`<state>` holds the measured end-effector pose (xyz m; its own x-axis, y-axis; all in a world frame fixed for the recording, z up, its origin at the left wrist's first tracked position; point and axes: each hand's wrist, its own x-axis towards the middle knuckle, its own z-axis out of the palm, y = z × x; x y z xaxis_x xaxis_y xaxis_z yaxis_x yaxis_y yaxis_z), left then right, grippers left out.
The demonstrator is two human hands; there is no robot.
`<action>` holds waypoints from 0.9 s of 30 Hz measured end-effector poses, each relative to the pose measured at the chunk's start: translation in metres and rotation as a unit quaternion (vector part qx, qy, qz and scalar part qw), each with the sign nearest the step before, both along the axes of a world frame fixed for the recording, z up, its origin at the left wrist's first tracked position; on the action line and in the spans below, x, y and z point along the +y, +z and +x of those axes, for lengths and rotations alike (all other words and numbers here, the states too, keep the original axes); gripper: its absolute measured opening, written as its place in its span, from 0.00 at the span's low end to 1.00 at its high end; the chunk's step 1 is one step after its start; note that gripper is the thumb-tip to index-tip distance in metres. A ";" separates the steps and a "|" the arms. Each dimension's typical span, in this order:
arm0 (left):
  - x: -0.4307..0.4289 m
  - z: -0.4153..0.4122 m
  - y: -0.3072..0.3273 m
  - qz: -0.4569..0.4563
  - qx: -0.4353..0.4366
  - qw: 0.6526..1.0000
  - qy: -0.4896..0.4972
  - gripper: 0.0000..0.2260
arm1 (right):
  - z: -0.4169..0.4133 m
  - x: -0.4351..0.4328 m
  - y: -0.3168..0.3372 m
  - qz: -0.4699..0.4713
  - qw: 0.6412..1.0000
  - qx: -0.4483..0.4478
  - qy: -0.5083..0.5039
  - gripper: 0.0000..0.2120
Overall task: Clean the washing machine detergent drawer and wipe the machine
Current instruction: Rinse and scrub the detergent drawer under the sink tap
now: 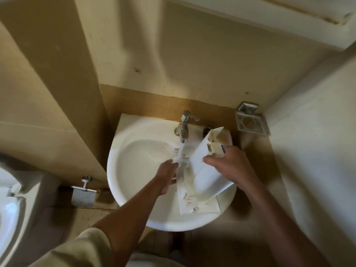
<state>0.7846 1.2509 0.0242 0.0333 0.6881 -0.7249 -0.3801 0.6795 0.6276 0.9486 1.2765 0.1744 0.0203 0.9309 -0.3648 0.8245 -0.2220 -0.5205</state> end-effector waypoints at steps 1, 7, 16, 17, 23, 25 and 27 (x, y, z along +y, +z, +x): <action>0.001 -0.002 -0.002 -0.005 0.001 1.000 0.014 0.06 | 0.000 -0.001 0.000 -0.004 1.000 0.006 0.023 0.15; 0.001 -0.027 -0.018 -0.033 -0.023 0.998 0.054 0.10 | 0.000 0.012 0.003 -0.030 0.989 0.001 0.147 0.22; -0.005 -0.031 -0.040 -0.050 0.012 0.999 0.016 0.11 | 0.011 0.035 0.024 -0.078 0.962 -0.034 0.261 0.37; -0.006 -0.030 -0.042 -0.057 0.012 0.998 0.010 0.11 | 0.010 0.037 0.025 -0.078 0.957 -0.048 0.274 0.40; -0.008 -0.024 -0.051 -0.078 -0.012 0.997 0.003 0.11 | 0.001 0.054 0.037 -0.074 0.905 -0.186 0.374 0.43; -0.007 -0.023 -0.049 -0.063 -0.024 0.998 0.004 0.11 | 0.002 0.062 0.035 -0.077 0.881 -0.226 0.408 0.45; -0.005 -0.023 -0.044 -0.045 -0.025 0.999 -0.001 0.11 | 0.004 0.069 0.031 -0.073 0.862 -0.251 0.435 0.45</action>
<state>0.7620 1.2463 -0.0202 0.0729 0.6205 -0.7808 -0.4085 0.7328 0.5442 0.9528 1.3455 0.2049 -0.4717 0.6186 -0.6284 0.8255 0.5604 -0.0679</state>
